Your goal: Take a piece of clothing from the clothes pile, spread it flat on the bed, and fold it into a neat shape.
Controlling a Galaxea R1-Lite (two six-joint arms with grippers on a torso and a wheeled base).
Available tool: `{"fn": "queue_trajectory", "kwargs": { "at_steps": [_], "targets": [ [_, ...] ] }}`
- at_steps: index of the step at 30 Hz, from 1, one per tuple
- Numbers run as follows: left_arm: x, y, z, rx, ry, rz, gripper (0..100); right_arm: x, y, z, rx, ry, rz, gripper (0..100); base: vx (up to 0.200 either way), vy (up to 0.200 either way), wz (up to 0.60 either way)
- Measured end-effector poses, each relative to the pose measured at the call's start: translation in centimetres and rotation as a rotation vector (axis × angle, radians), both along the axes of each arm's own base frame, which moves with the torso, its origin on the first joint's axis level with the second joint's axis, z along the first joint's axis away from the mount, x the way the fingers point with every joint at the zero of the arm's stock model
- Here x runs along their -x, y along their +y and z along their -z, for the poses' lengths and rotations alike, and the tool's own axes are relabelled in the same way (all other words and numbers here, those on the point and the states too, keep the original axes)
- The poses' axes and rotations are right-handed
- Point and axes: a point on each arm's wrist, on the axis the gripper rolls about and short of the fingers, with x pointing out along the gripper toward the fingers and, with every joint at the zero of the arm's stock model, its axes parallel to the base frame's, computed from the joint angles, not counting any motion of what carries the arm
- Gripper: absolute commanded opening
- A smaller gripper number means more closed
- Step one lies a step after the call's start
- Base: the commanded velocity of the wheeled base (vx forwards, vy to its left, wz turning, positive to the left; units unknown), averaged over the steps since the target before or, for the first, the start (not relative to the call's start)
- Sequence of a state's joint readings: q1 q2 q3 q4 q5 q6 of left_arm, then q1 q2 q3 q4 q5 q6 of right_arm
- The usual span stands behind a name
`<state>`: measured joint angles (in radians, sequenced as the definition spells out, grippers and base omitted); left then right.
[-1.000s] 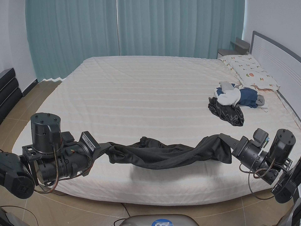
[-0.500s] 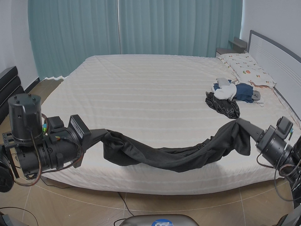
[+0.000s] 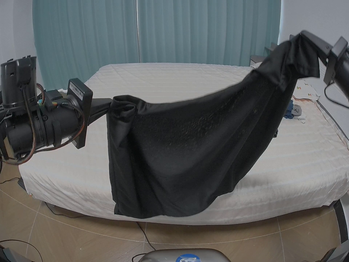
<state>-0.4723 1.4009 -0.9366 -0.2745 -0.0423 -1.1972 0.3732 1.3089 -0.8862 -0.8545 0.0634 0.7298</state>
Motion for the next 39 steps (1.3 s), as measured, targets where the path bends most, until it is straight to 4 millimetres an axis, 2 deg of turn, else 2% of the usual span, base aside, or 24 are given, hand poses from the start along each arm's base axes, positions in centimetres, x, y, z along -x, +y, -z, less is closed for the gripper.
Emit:
{"fn": "queue_trajectory", "kwargs": {
  "at_steps": [3, 8, 11, 21, 29, 39],
  "targets": [
    [-1.6, 0.2, -0.4, 0.016, 0.01, -0.015, 0, -2.1, -0.1, -2.0, -0.012, -0.027, 0.03, 0, 0.2, 0.0, 0.0],
    [-5.3, 0.3, 0.0, 0.024, 0.05, -0.042, 0, -6.8, 0.4, -2.1, 0.001, 0.013, 0.065, 0, 0.2, 0.0, 0.0],
    [-8.3, 0.3, 1.0, 0.02, 0.085, -0.065, 0, -10.3, 0.9, -0.7, 0.018, 0.06, 0.08, 0, 0.2, 0.0, 0.0],
    [-14.9, -0.3, 4.4, 0.006, 0.137, -0.108, 0, -17.8, 2.2, 4.0, 0.051, 0.041, 0.125, 0, 0.0, 0.0, 0.0],
    [-18.9, -0.8, 6.2, 0.004, 0.128, -0.148, 0, -21.6, 2.8, 6.6, 0.054, 0.058, 0.184, 0, 0.0, 0.0, 0.0],
    [-21.9, -1.3, 8.9, -0.015, 0.153, -0.181, 0, -24.3, 2.7, 10.6, 0.072, 0.118, 0.228, 0, 0.18, 0.0, 0.0]
  ]
}}
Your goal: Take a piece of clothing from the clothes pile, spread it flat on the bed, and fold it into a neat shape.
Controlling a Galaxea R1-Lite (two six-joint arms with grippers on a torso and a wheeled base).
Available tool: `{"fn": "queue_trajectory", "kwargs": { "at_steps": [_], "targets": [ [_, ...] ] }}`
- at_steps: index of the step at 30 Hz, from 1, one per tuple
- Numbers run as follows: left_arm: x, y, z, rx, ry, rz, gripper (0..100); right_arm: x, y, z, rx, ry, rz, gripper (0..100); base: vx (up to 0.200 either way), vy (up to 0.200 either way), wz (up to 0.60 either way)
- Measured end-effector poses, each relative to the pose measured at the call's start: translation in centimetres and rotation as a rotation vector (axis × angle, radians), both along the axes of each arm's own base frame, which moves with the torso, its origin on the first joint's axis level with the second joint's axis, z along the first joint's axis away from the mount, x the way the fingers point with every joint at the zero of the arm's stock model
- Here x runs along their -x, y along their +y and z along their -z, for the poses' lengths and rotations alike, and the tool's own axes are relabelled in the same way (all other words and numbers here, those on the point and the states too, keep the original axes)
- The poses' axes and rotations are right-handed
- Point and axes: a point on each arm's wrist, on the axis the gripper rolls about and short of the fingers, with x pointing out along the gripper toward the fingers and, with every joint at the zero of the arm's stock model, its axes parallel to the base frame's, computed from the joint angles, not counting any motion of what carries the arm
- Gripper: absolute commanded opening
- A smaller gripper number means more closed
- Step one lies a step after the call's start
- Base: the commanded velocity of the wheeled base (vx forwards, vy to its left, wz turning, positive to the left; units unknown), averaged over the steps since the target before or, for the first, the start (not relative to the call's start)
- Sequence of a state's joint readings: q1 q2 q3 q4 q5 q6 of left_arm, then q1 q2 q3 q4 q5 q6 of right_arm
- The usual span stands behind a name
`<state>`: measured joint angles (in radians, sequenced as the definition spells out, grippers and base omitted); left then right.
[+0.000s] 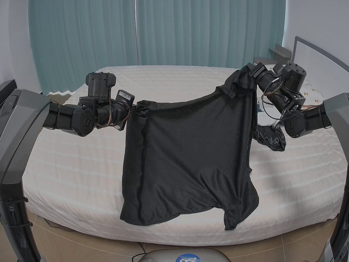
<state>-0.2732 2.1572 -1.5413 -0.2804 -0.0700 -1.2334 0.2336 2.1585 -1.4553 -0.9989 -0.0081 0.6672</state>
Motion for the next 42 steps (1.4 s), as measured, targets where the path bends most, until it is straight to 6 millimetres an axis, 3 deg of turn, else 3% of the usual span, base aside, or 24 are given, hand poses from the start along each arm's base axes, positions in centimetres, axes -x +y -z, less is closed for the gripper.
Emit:
{"fn": "queue_trajectory", "kwargs": {
  "at_steps": [17, 18, 19, 27, 36, 42],
  "targets": [
    [-4.0, -1.1, 2.6, -0.027, -0.023, 0.009, 0, -2.7, -1.0, 5.3, 0.04, 0.099, 0.095, 0, 0.0, 0.0, 0.0],
    [-4.2, -1.1, 2.8, -0.028, -0.02, 0.009, 0, -2.9, -1.0, 5.6, 0.041, 0.102, 0.097, 100, 0.0, 0.0, 0.0],
    [-4.5, -1.1, 3.1, -0.029, -0.017, 0.007, 100, -3.1, -1.1, 5.9, 0.041, 0.105, 0.1, 100, 0.0, 0.0, 0.0],
    [-6.5, -1.6, 4.8, -0.048, -0.007, -0.039, 100, -5.0, -1.4, 8.4, 0.05, 0.121, 0.123, 100, 0.0, 0.0, 0.0],
    [-8.4, -0.2, 7.5, -0.094, 0.039, -0.15, 100, -6.9, -2.4, 13.7, 0.141, 0.198, 0.171, 100, 0.0, 0.0, 0.0],
    [-8.2, 0.7, 9.1, -0.133, 0.165, -0.16, 100, -6.5, -2.6, 17.5, 0.242, 0.359, 0.175, 100, 0.0, 0.0, 0.0]
  ]
}}
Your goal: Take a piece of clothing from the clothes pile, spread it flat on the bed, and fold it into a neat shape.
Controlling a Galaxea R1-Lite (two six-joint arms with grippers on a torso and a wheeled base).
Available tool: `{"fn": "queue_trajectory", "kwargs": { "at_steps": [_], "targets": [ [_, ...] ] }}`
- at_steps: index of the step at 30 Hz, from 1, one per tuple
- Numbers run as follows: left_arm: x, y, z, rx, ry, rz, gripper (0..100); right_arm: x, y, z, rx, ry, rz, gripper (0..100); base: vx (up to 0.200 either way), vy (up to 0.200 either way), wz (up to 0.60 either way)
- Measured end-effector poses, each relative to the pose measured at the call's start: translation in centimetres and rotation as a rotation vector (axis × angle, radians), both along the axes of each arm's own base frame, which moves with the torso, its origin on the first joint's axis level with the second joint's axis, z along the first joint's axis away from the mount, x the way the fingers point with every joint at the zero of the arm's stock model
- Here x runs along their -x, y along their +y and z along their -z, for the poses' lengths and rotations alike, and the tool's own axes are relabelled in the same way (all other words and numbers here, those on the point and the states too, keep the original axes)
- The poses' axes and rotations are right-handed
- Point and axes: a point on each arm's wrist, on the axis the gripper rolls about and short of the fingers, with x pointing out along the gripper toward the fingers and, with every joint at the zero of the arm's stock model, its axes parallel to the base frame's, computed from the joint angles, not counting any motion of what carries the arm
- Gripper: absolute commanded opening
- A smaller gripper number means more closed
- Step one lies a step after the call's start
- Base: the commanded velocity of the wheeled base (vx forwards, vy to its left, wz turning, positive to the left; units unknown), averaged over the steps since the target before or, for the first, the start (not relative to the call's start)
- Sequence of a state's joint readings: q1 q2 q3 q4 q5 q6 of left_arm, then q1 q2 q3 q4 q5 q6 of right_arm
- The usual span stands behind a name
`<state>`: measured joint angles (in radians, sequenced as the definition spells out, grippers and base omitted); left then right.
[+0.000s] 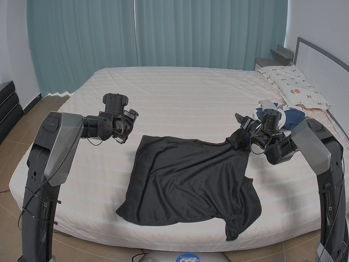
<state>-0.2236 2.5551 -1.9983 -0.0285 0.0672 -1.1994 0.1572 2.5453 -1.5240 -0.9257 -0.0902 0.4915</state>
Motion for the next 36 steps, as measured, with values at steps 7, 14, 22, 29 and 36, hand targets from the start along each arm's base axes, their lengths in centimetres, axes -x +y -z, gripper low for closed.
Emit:
{"fn": "queue_trajectory", "kwargs": {
  "at_steps": [7, 14, 22, 29, 36],
  "targets": [
    [1.4, 1.0, 0.9, -0.017, 0.145, 0.027, 100, 1.4, -0.8, 2.2, 0.043, 0.138, 0.004, 100, 0.0, 0.0, 0.0],
    [4.2, 1.4, 1.2, 0.012, 0.196, 0.111, 100, 2.9, -1.7, 1.3, 0.017, 0.182, -0.076, 100, 0.0, 0.0, 0.0],
    [9.1, 1.8, 2.1, 0.027, 0.2, 0.172, 100, 6.4, -3.0, -0.2, -0.029, 0.26, -0.103, 100, 0.0, 0.0, 0.0],
    [13.6, 1.8, 2.0, 0.038, 0.194, 0.217, 100, 12.4, -3.9, 0.3, -0.105, 0.403, -0.086, 100, 0.0, 0.0, 0.0],
    [17.1, 1.7, 1.7, 0.068, 0.212, 0.234, 100, 18.7, -4.4, 0.5, -0.238, 0.466, -0.051, 100, 0.029, 0.0, 0.0]
  ]
}}
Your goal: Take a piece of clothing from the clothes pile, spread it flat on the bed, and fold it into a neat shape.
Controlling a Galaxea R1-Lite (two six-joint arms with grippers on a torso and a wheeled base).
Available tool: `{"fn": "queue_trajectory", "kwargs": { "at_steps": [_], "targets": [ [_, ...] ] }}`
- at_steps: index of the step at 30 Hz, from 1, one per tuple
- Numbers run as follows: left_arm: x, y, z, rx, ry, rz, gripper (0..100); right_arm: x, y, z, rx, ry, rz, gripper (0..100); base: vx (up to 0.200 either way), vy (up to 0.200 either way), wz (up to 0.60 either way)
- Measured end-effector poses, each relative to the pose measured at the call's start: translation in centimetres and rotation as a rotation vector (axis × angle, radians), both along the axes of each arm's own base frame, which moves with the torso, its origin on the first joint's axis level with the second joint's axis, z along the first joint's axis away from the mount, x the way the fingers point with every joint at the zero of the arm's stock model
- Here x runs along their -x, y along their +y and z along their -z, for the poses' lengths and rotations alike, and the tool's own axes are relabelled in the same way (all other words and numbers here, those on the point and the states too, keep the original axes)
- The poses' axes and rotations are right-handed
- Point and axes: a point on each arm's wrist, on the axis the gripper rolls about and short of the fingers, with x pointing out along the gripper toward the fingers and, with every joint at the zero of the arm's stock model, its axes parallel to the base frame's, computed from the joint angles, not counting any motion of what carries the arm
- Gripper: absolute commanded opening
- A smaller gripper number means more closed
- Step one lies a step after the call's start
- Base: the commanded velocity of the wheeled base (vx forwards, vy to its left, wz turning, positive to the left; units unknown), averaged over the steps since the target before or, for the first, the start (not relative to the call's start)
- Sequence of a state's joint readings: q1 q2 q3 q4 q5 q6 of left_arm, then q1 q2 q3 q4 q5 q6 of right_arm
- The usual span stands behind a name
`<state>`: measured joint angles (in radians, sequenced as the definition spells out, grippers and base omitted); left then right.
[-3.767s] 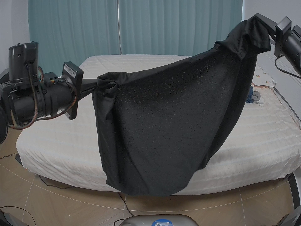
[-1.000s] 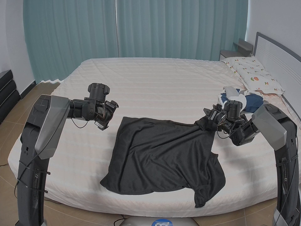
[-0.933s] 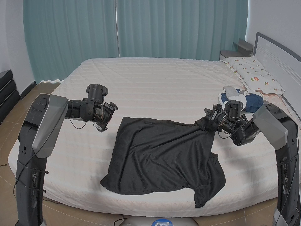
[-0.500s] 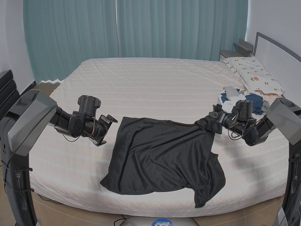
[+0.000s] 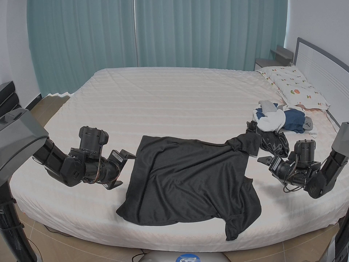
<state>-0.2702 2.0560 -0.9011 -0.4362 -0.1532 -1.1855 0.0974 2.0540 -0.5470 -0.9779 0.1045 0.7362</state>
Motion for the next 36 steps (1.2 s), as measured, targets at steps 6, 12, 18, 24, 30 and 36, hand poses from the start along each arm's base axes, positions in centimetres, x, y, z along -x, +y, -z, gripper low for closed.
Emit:
{"fn": "queue_trajectory", "kwargs": {
  "at_steps": [6, 12, 18, 24, 30, 36],
  "targets": [
    [1.7, 0.0, -0.3, 0.031, 0.006, -0.003, 100, 3.7, -0.1, 0.6, -0.087, 0.028, -0.002, 100, 0.167, 0.0, 0.0],
    [2.4, 0.0, -0.3, 0.047, -0.013, -0.002, 100, 4.2, 0.1, 1.4, -0.115, -0.025, -0.016, 100, 0.0, 0.0, 0.0],
    [3.5, 0.2, 0.7, 0.045, 0.004, 0.018, 100, 5.3, 0.2, 2.9, -0.117, 0.013, -0.026, 100, 0.0, 0.0, 0.0],
    [3.9, 0.3, 1.3, 0.035, 0.024, 0.03, 100, 5.7, 0.2, 3.5, -0.117, 0.048, -0.03, 100, 0.0, 0.0, 0.0],
    [4.2, 0.2, 2.6, -0.078, 0.02, 0.125, 100, 5.9, 0.2, 3.7, -0.117, 0.052, -0.031, 100, 0.0, 0.0, 0.0],
    [5.7, -0.3, 4.7, -0.19, 0.069, 0.202, 100, 6.1, 0.1, 3.7, -0.116, 0.045, -0.034, 100, 0.0, 0.0, 0.0]
  ]
}}
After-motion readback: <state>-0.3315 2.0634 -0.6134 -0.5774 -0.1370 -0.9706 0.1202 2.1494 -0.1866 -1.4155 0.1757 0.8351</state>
